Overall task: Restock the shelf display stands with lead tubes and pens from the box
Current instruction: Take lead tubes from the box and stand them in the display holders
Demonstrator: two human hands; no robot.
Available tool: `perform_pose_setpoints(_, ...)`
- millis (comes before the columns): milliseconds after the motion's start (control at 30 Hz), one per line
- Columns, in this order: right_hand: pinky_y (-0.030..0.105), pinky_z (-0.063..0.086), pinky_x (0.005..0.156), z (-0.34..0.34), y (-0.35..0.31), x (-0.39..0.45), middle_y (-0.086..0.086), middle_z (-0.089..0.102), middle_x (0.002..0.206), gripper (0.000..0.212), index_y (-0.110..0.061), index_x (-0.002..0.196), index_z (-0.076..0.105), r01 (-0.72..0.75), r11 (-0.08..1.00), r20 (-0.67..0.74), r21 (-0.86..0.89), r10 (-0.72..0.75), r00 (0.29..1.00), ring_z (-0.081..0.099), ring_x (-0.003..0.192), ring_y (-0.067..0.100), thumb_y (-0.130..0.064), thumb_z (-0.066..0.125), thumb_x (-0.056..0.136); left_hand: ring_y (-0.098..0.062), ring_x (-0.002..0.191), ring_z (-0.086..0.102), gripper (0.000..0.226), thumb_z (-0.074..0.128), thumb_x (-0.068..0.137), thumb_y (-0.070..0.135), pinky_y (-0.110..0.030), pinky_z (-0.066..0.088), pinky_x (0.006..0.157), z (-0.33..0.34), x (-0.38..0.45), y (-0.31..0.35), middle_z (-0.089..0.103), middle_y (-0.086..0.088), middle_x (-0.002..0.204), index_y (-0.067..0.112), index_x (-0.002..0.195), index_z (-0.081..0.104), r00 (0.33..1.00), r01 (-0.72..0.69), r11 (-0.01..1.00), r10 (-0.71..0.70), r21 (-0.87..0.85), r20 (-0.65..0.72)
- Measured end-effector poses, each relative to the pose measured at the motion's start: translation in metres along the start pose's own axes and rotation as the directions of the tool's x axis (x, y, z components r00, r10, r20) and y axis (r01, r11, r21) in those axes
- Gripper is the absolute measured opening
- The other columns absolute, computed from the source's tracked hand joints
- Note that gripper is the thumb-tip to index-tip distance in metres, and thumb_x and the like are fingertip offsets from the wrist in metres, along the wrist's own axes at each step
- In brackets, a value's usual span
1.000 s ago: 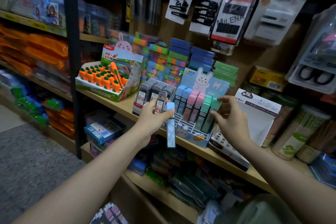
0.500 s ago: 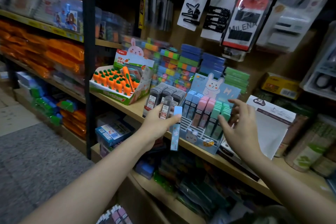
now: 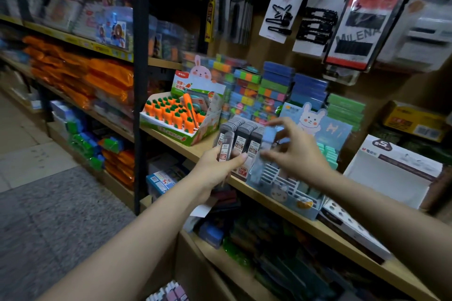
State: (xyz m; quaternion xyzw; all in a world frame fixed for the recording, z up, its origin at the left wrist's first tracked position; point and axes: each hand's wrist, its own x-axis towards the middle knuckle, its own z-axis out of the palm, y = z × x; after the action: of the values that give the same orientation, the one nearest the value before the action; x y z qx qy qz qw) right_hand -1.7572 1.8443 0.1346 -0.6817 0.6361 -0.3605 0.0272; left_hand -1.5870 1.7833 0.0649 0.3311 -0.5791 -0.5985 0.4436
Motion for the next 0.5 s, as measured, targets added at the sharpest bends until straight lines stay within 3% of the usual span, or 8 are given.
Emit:
perform_pose_setpoints(100, 0.021, 0.048, 0.061, -0.027, 0.008, 0.021, -0.01, 0.058, 0.079, 0.039, -0.024, 0.111, 0.053, 0.019, 0.989, -0.125, -0.148, -0.038, 0.991, 0.061, 0.069, 0.006, -0.023, 0.078, 0.081, -0.006, 0.042, 0.045, 0.019, 0.074, 0.084, 0.027, -0.015, 0.035, 0.038, -0.004, 0.003, -0.006, 0.051, 0.012, 0.046, 0.022, 0.074, 0.058, 0.999, 0.032, 0.999, -0.032, 0.009, -0.033)
perform_pose_setpoints(200, 0.037, 0.05, 0.066, -0.032, 0.018, 0.032, 0.001, 0.063, 0.072, 0.037, -0.014, 0.109, 0.054, 0.051, 0.967, -0.087, -0.249, -0.075, 0.993, 0.062, 0.07, 0.019, -0.021, 0.077, 0.082, -0.006, 0.04, 0.047, 0.022, 0.078, 0.08, 0.03, -0.016, 0.037, 0.038, 0.0, 0.006, -0.009, 0.06, 0.006, 0.056, 0.018, 0.077, 0.06, 0.996, 0.07, 0.998, -0.069, 0.002, -0.064)
perform_pose_setpoints(367, 0.03, 0.042, 0.061, -0.016, 0.039, 0.042, -0.005, 0.058, 0.067, 0.037, -0.018, 0.104, 0.051, 0.043, 0.953, -0.023, -0.298, -0.053, 0.998, 0.06, 0.069, 0.019, -0.019, 0.079, 0.08, -0.004, 0.04, 0.046, 0.016, 0.074, 0.084, 0.03, -0.016, 0.036, 0.037, 0.01, 0.012, -0.014, 0.053, 0.012, 0.045, 0.021, 0.077, 0.063, 0.999, 0.04, 0.999, -0.04, 0.017, -0.016)
perform_pose_setpoints(500, 0.031, 0.046, 0.062, -0.005, 0.049, 0.047, 0.005, 0.069, 0.085, 0.038, -0.019, 0.101, 0.05, 0.053, 0.935, -0.038, -0.35, -0.071, 0.997, 0.061, 0.073, 0.019, -0.019, 0.081, 0.077, -0.009, 0.06, 0.056, 0.013, 0.066, 0.089, 0.015, -0.024, 0.047, 0.062, 0.009, 0.017, -0.011, 0.062, -0.001, 0.072, 0.014, 0.101, 0.061, 0.991, 0.046, 0.999, -0.047, 0.01, 0.128)
